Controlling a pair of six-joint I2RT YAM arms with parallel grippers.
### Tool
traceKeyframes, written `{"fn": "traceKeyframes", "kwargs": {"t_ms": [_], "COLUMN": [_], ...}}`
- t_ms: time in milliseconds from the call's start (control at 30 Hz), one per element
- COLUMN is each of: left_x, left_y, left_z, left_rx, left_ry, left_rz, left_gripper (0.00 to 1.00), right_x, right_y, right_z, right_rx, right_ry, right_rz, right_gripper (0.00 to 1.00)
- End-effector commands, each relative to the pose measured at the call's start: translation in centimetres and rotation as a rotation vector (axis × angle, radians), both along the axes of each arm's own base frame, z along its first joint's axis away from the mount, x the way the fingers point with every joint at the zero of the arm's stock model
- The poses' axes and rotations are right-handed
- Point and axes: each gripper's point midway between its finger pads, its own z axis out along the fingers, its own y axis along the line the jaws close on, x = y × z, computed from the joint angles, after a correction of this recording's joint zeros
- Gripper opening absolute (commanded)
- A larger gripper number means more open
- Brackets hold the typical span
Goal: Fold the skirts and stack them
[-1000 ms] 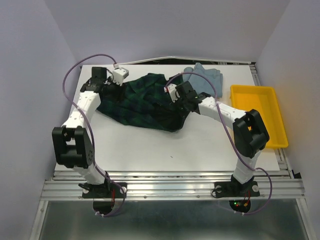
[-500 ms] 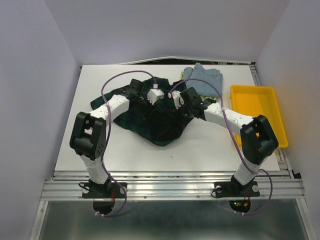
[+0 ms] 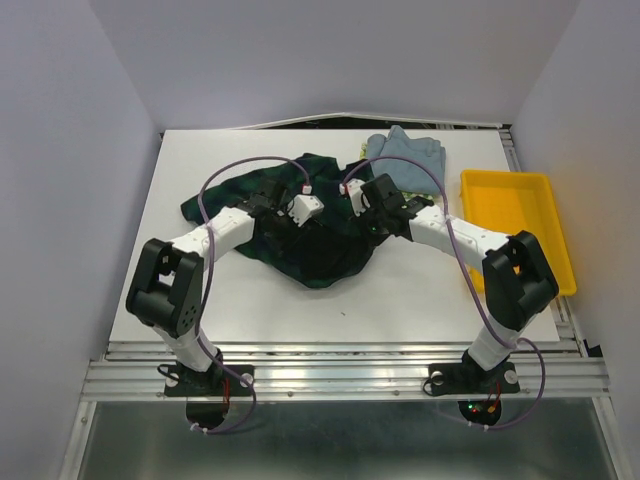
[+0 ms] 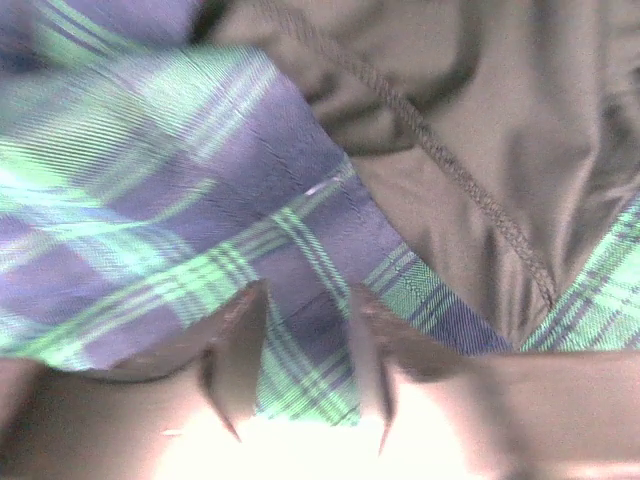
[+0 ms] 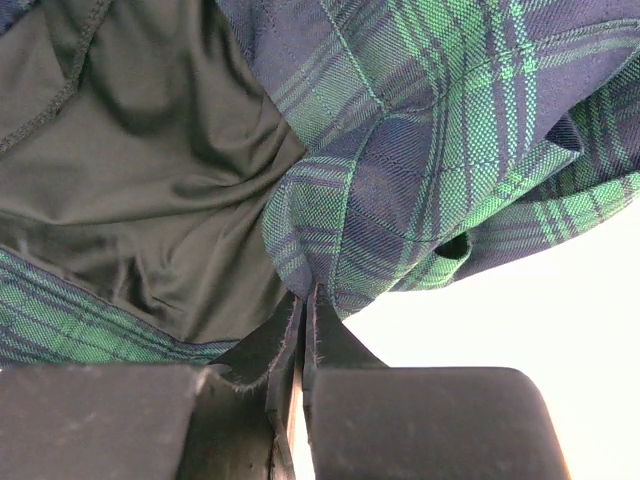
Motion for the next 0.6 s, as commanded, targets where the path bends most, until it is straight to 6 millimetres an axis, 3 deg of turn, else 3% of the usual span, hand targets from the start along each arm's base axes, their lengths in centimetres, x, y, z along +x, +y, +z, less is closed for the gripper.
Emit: {"fn": "traceKeyframes", "kwargs": {"t_ms": [0,133,200,267,567], "left_x": [1.3,0.8,0.5,0.9,3.9], "left_y": [-1.4,-2.2,-2.5,-3.0,-5.0], "left_z": [5.6,6.2,5.4,5.2,2.3], "left_rx": [-0.079,-0.059,-0.04,-0.039,-0.004], "left_ry": [-0.215,-0.291,-0.291,-0.305,-0.316], "left_rz": [-0.159,-0.4,-0.515,-0.568,-0.684], "left_gripper": [0.57,0.65,0.67,0.72,0.76], "right_x": [0.3,-0.7,-0.8,-0.7,-0.3], "right_y": [-0.9,-0.5,-0.6,-0.7,-0.9], "right_z": [1.3,1.3,1.2,1.2,1.4], "right_rx": [0.002,0.04,0.045,0.053,0.12], "right_ry": [-0.039,-0.011,-0.007,-0.001,0.042], "right_rz": [-0.053,-0.041,-0.052,-0.068,-0.11], "right_gripper": [0.01,0.01,0.01,0.01,0.01]}}
